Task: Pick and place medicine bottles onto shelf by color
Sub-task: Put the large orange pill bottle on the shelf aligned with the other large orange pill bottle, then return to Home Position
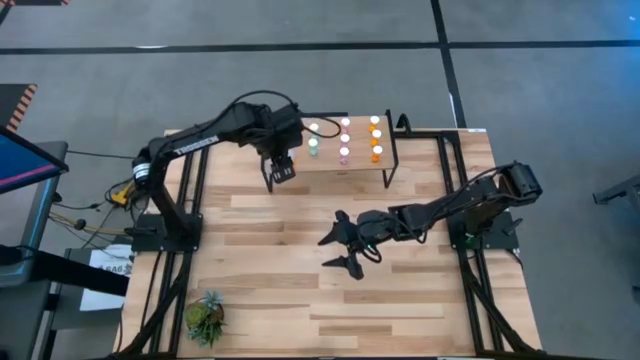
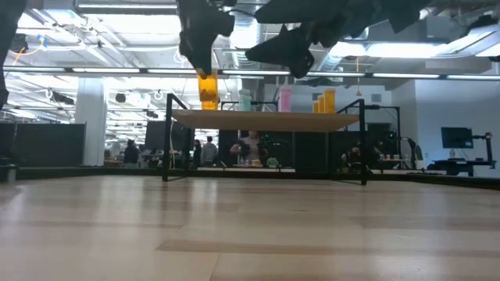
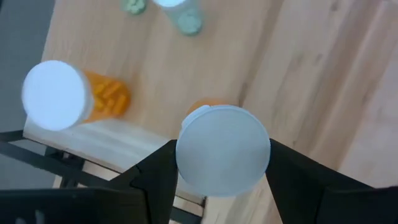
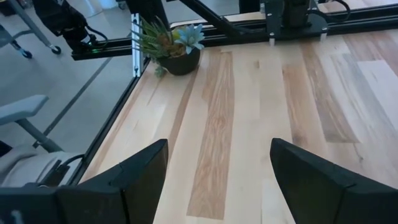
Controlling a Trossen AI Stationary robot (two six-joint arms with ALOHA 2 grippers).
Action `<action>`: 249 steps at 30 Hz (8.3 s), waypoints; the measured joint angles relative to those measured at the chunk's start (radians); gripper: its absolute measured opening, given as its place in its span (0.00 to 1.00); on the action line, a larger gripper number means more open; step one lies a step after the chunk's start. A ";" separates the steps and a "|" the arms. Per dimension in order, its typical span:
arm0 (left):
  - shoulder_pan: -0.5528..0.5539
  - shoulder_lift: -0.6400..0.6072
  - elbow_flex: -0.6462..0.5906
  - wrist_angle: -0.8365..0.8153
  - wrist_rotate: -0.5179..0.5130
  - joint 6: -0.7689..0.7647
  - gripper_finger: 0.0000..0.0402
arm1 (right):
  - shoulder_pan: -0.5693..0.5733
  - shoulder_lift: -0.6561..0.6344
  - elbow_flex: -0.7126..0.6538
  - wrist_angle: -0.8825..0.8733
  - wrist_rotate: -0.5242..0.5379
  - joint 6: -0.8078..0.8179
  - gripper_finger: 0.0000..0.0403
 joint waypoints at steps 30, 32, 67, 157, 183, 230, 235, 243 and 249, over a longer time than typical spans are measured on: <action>0.176 0.058 -0.015 0.032 0.164 0.012 0.50 | 0.018 0.000 0.001 0.003 0.021 0.018 0.76; 0.178 0.059 -0.016 0.030 0.161 0.012 0.50 | 0.020 0.000 0.001 0.001 0.021 0.019 0.76; 0.119 0.035 0.227 -0.142 0.033 0.011 0.67 | 0.033 0.000 0.001 -0.005 0.078 -0.006 0.76; -0.539 -1.613 -1.805 1.598 0.191 -0.030 0.00 | 0.130 -1.590 -0.900 -0.212 0.301 -0.250 0.06; -0.539 -1.711 -1.808 1.537 0.254 -0.011 0.00 | 0.129 -1.579 -0.901 -0.246 0.434 -0.246 0.09; -0.539 -1.711 -1.808 1.390 0.225 -0.117 0.00 | 0.129 -1.579 -0.902 -0.246 0.435 -0.246 0.08; -0.539 -1.711 -1.809 1.390 0.225 -0.117 0.00 | 0.129 -1.579 -0.902 -0.246 0.435 -0.246 0.08; -0.539 -1.711 -1.809 1.391 0.225 -0.119 0.00 | 0.129 -1.579 -0.902 -0.246 0.435 -0.246 0.08; -0.539 -1.711 -1.809 1.391 0.225 -0.120 0.00 | 0.129 -1.579 -0.902 -0.246 0.435 -0.246 0.08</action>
